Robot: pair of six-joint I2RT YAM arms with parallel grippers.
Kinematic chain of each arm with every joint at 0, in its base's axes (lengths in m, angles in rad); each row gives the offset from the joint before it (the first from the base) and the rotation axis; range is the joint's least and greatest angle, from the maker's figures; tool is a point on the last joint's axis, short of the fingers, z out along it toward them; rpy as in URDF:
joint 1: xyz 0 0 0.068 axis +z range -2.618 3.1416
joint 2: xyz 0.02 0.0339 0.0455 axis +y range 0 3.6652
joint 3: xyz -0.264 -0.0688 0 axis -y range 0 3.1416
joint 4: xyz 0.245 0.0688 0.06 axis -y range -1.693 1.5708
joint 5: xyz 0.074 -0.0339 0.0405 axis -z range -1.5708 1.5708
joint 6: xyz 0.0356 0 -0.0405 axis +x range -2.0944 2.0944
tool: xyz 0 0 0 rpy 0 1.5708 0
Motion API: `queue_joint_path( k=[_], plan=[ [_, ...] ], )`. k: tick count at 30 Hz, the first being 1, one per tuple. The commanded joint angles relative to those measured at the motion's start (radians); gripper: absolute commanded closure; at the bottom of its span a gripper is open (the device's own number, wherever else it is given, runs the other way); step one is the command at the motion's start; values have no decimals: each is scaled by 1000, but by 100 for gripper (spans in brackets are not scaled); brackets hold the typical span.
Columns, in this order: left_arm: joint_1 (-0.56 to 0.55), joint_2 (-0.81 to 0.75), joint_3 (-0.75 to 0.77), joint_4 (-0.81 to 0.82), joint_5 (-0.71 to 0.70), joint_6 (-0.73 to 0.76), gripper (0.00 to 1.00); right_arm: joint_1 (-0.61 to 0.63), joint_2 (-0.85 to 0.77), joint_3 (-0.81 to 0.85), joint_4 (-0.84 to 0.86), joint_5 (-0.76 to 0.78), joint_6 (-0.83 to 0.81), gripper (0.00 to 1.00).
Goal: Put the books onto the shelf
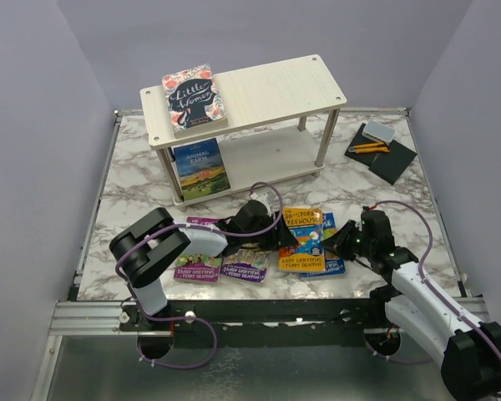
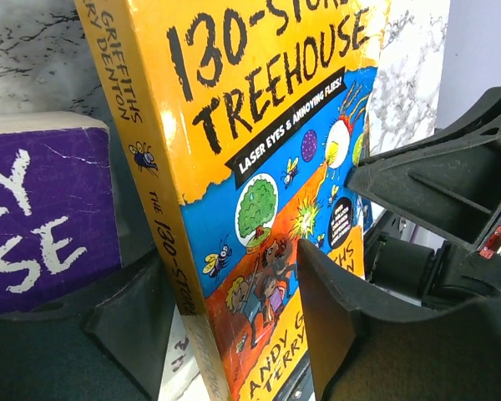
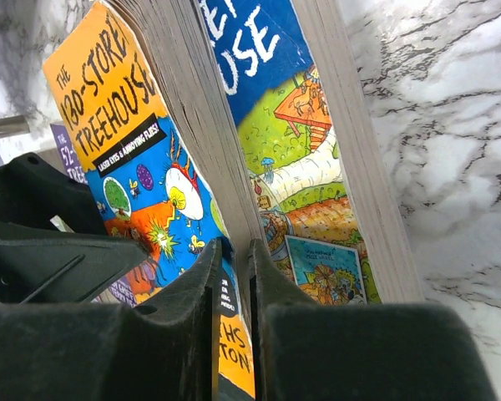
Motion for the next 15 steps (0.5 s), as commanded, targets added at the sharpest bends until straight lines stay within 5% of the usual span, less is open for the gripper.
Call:
queue_joint_path(
  k=[1, 7, 15],
  plan=[
    [-21, -28, 6, -16, 74, -13, 41, 4, 26, -37, -1, -52, 21, 87],
    [-21, -57, 0, 7, 79, -35, 46, 5, 24, -46, 7, -55, 26, 88],
    [-21, -100, -1, 51, 90, -61, 71, 5, 0, -53, 1, -59, 29, 88]
  ],
)
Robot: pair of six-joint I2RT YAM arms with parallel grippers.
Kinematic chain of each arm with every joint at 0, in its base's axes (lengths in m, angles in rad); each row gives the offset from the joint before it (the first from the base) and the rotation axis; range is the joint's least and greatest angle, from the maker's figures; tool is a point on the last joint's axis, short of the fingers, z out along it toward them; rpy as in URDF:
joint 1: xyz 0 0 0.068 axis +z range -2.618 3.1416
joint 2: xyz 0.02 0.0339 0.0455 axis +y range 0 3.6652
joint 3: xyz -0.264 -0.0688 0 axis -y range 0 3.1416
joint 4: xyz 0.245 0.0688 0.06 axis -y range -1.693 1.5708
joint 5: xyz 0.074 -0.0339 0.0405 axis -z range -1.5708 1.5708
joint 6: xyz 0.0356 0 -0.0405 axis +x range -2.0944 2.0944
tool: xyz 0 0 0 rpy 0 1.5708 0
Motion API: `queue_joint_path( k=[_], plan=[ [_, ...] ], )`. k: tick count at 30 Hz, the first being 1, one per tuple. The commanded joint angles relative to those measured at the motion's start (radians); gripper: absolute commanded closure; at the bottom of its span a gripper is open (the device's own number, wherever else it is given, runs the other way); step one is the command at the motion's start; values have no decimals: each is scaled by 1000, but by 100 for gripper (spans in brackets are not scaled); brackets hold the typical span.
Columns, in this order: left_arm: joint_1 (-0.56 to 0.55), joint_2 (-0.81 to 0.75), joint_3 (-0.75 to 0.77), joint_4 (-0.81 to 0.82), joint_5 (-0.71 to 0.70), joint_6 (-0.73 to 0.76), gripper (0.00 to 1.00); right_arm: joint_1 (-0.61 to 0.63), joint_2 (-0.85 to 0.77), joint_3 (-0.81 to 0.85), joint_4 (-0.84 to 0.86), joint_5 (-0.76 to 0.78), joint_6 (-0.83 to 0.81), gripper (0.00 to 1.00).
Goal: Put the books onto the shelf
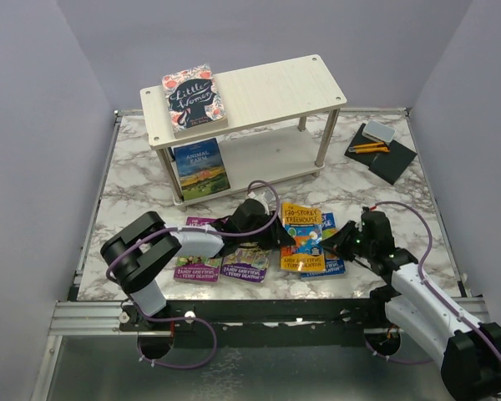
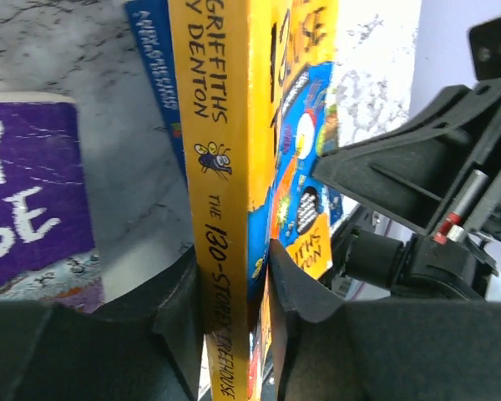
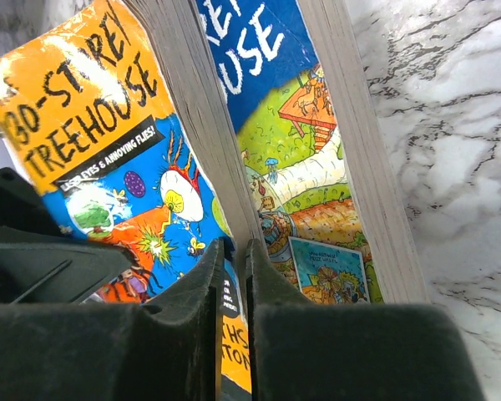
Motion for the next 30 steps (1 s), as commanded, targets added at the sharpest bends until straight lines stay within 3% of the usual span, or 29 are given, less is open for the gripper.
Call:
queue_joint_path(
  k=[1, 2, 4, 11, 15, 19, 26, 30],
  plan=[
    [-21, -52, 16, 80, 89, -20, 75, 6, -2, -35, -30, -50, 11, 88],
    [-21, -58, 22, 81, 96, -18, 80, 5, -7, -35, -25, -57, 13, 88],
    [-21, -72, 33, 83, 105, -17, 99, 5, -22, -37, -13, -72, 18, 88],
    [-20, -162, 61, 86, 116, -19, 100, 4, -120, -9, -26, -105, -5, 76],
    [-17, -231, 78, 86, 123, -30, 100, 4, -198, 15, -34, -127, -26, 52],
    [-8, -295, 94, 85, 142, -42, 100, 4, -275, 43, -31, -160, -42, 40],
    [9, -427, 134, 37, 146, -39, 100, 6, -382, 72, -19, -230, -71, 29],
    [20, -485, 157, 21, 158, -42, 100, 5, -445, 55, 78, -330, -27, 25]
  ],
)
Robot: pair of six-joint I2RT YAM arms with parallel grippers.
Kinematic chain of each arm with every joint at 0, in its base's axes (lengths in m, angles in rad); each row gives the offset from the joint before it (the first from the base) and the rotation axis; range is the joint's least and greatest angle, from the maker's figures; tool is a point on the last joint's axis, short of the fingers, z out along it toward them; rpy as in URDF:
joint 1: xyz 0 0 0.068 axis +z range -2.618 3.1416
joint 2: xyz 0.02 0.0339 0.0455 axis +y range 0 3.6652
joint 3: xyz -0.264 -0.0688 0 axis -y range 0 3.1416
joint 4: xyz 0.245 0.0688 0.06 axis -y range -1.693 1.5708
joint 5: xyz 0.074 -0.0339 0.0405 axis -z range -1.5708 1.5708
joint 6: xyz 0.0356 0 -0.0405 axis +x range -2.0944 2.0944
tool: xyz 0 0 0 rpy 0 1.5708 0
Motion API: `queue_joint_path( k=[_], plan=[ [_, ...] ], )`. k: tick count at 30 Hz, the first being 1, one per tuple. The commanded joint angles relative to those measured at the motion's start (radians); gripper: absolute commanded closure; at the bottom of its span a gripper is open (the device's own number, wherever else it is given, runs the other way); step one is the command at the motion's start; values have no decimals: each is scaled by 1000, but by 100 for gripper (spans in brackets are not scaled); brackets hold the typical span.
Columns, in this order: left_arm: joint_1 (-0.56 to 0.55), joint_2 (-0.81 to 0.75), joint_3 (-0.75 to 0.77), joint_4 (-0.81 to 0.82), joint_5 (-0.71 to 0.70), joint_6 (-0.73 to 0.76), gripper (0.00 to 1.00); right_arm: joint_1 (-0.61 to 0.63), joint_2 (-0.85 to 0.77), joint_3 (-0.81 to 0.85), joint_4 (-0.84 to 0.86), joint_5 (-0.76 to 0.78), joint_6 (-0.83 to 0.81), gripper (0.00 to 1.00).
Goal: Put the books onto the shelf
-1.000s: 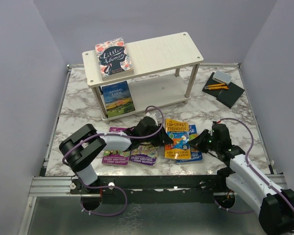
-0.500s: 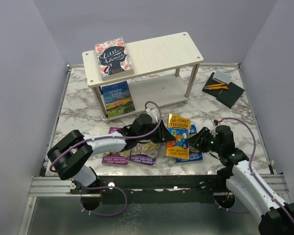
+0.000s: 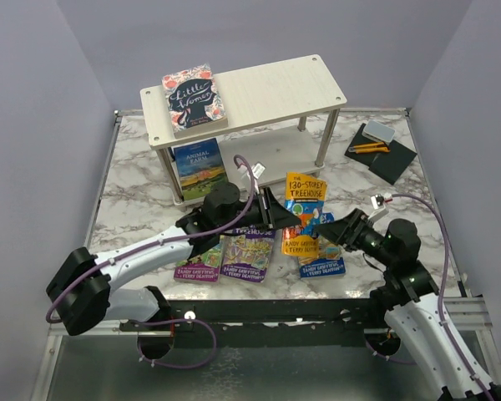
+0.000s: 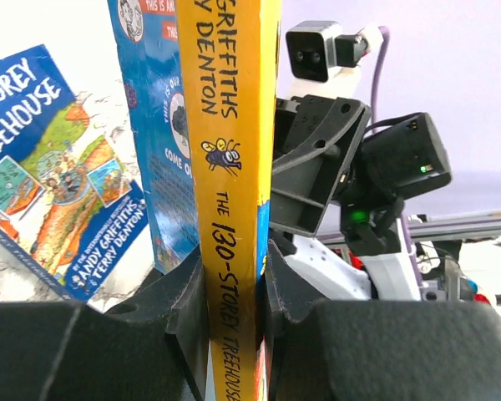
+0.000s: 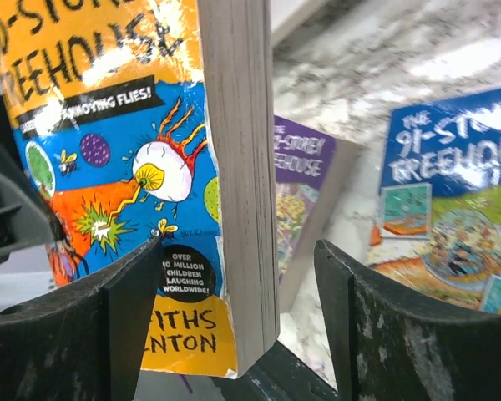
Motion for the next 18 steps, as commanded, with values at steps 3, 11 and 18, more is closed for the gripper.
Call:
queue_joint_path(
  k=[3, 11, 18],
  plan=[
    [15, -125, 100, 104, 61, -27, 100, 5, -93, -19, 156, -218, 70, 23],
    [22, -193, 160, 93, 74, -35, 100, 5, -157, -33, 417, -330, 231, 21],
    [23, -220, 170, 52, 51, -19, 100, 5, -148, 49, 480, -376, 270, 26]
  ],
)
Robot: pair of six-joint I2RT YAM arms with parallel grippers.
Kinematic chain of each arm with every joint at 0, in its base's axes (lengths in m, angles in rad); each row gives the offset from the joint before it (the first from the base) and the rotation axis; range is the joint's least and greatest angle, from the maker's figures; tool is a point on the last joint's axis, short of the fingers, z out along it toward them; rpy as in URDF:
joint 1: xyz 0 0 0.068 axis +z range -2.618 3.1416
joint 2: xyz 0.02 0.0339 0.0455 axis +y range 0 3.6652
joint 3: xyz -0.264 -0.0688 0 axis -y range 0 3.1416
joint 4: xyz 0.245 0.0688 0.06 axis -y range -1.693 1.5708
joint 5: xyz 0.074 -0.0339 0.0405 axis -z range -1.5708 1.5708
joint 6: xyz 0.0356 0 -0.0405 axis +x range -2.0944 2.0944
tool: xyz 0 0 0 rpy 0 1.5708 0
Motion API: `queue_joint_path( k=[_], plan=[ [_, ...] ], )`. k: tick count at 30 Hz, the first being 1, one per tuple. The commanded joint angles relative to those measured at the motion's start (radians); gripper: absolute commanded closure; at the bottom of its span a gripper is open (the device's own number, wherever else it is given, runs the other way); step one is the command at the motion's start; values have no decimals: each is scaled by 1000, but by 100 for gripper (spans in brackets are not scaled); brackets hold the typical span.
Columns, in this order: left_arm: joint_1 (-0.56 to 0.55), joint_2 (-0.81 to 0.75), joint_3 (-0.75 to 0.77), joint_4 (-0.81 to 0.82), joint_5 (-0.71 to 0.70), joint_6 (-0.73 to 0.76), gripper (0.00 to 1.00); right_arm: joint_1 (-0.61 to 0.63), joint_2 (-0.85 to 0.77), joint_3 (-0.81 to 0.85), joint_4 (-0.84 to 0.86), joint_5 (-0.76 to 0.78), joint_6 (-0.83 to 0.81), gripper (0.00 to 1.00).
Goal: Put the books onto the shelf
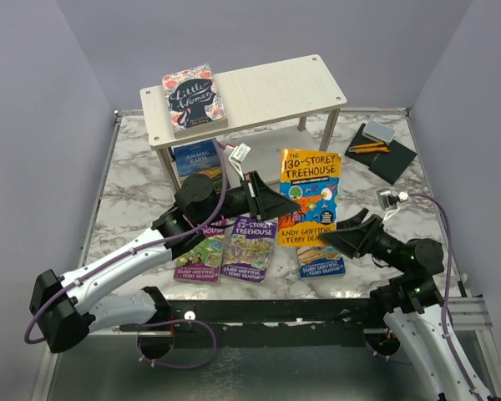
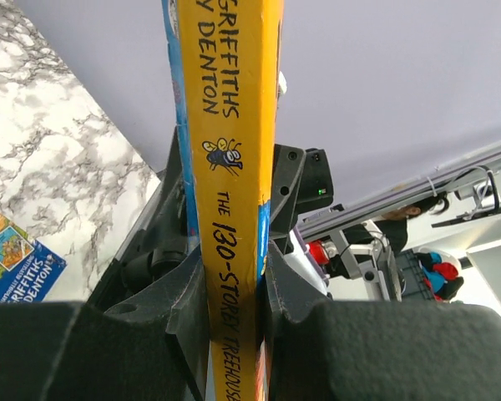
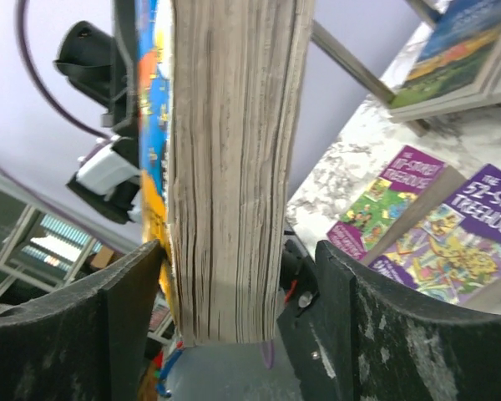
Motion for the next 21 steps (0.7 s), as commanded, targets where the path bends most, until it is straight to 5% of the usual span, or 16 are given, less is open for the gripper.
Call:
queue_joint_path(
  k=[1, 21],
  plan=[
    [7, -47, 36, 63, -18, 1, 100, 5, 6, 72, 64, -82, 41, 29],
    [6, -141, 40, -170, -307, 169, 100, 6, 240, 305, 10, -39, -27, 58]
  ],
)
